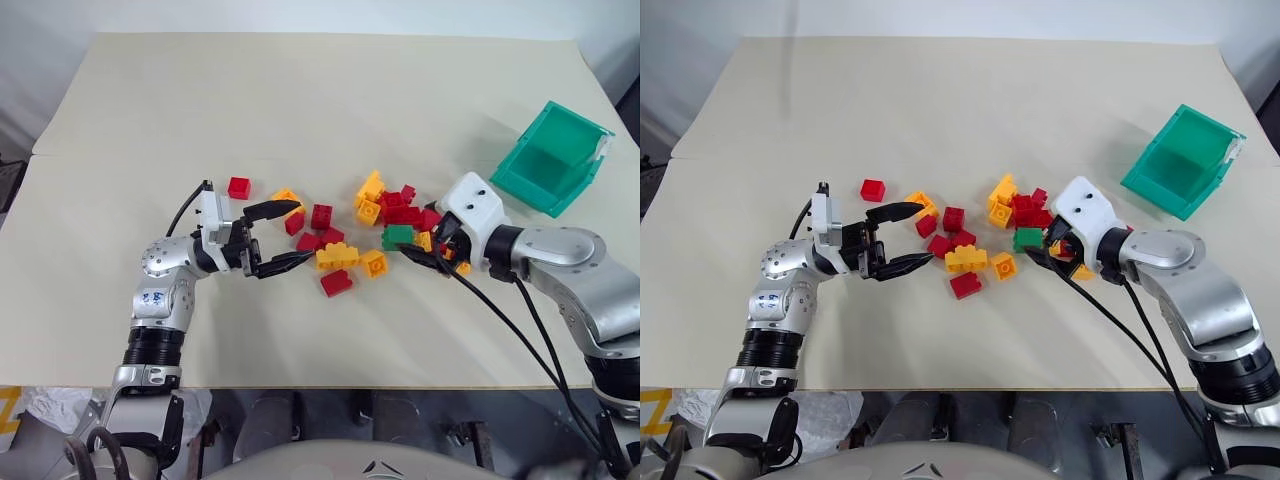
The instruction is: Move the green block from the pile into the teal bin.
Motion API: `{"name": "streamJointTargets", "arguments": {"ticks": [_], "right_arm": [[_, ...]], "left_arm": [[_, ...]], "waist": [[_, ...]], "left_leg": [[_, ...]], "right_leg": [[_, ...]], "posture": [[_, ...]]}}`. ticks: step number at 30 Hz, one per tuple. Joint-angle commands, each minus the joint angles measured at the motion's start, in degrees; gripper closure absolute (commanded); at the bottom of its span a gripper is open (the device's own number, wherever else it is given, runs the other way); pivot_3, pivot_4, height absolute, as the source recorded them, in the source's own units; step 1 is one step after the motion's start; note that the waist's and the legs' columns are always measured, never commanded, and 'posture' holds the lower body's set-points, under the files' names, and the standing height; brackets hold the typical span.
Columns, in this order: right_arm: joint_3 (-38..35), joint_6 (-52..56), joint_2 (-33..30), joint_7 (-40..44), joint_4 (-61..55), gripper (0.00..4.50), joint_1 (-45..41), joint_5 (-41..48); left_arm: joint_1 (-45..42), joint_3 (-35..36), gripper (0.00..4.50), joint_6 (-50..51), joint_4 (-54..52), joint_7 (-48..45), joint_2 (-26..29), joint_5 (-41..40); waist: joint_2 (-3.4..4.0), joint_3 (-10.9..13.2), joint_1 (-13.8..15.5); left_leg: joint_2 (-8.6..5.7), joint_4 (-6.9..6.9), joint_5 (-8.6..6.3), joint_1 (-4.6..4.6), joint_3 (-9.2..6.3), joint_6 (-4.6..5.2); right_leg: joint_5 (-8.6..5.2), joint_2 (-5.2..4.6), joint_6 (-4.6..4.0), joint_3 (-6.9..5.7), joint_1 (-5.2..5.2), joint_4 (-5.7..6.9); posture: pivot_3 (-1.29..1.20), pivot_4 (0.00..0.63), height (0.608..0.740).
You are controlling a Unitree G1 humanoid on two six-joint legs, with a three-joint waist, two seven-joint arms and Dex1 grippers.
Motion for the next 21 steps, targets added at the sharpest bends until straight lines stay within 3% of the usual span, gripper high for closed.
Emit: {"name": "streamJointTargets", "arguments": {"ticks": [1, 12, 18, 21], "right_arm": [[3.1, -1.0, -1.1, 2.7, 2.4, 0.01, -3.0, -2.7], [10.7, -5.5, 0.4, 11.5, 10.5, 0.01, -9.0, -7.0], [10.3, -5.2, 1.3, 14.4, 9.7, 0.01, -10.0, -6.7], [10.8, -5.0, 1.5, 14.7, 9.9, 0.6, -10.2, -7.6]], "left_arm": [[-0.6, 0.8, 0.0, -1.0, -1.1, 0.5, 0.0, -0.9], [1.3, 1.0, 0.0, -1.3, -3.1, 1.7, 0.1, -1.2], [2.3, 1.2, 0.0, -1.1, -4.4, 2.5, 0.3, -1.3], [2.5, 1.2, 0.0, -1.0, -4.6, 2.6, 0.3, -1.3]], "waist": [[0.0, 0.0, -0.1], [0.0, 0.0, -0.1], [0.0, 0.0, -0.1], [0.0, 0.0, -0.1]], "left_leg": [[-0.01, 0.0, 0.0, 0.0, 0.01, 0.0], [0.0, 0.0, 0.0, 0.0, 0.02, 0.0], [0.0, 0.01, 0.0, -0.01, 0.01, -0.01], [0.0, 0.01, 0.0, 0.0, 0.01, -0.01]], "right_leg": [[0.0, -0.01, 0.0, 0.01, 0.0, 0.0], [0.01, 0.0, 0.01, -0.01, 0.0, -0.02], [0.01, 0.0, 0.01, -0.01, 0.01, -0.02], [0.01, 0.0, 0.01, -0.01, 0.01, -0.02]], "posture": [[0.0, 0.15, 0.74], [0.0, 0.15, 0.74], [0.0, 0.15, 0.74], [0.0, 0.15, 0.74]]}}
